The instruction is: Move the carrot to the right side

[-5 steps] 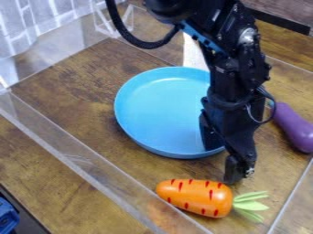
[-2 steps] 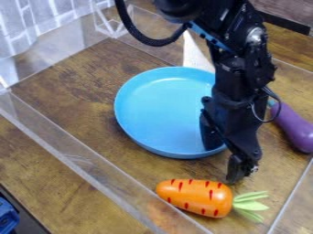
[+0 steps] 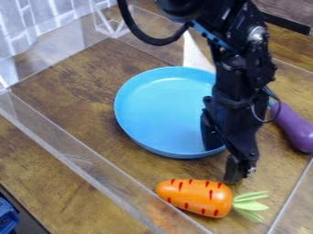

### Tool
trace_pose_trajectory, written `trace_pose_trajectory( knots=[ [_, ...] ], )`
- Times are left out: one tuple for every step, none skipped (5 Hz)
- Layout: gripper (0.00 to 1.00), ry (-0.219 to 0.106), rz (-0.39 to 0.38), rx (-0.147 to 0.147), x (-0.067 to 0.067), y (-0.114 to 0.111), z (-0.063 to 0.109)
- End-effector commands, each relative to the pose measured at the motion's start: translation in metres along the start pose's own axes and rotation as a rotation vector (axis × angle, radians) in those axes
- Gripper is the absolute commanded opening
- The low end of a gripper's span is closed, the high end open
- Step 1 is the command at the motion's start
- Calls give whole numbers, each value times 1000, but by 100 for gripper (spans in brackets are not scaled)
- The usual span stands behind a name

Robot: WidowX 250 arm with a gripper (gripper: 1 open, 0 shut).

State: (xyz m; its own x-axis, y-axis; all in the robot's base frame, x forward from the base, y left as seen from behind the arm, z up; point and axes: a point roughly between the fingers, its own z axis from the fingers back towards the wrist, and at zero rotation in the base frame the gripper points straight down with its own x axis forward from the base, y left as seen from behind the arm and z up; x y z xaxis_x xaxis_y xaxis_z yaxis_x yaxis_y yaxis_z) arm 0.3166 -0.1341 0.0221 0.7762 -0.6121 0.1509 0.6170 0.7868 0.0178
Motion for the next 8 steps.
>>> trace_pose_trajectory(
  knots=[
    [100, -17, 19, 16, -2, 3, 14],
    [100, -19, 32, 26, -3, 5, 11],
    [100, -18, 42, 37, -4, 7, 9],
    [100, -17, 52, 46, -5, 9, 7],
    [100, -15, 68, 55, -8, 12, 9],
    [100, -14, 86, 64, -11, 15, 10],
    [100, -19, 60, 69, -4, 16, 21],
    [100, -30, 35, 75, 4, 16, 32]
  ],
)
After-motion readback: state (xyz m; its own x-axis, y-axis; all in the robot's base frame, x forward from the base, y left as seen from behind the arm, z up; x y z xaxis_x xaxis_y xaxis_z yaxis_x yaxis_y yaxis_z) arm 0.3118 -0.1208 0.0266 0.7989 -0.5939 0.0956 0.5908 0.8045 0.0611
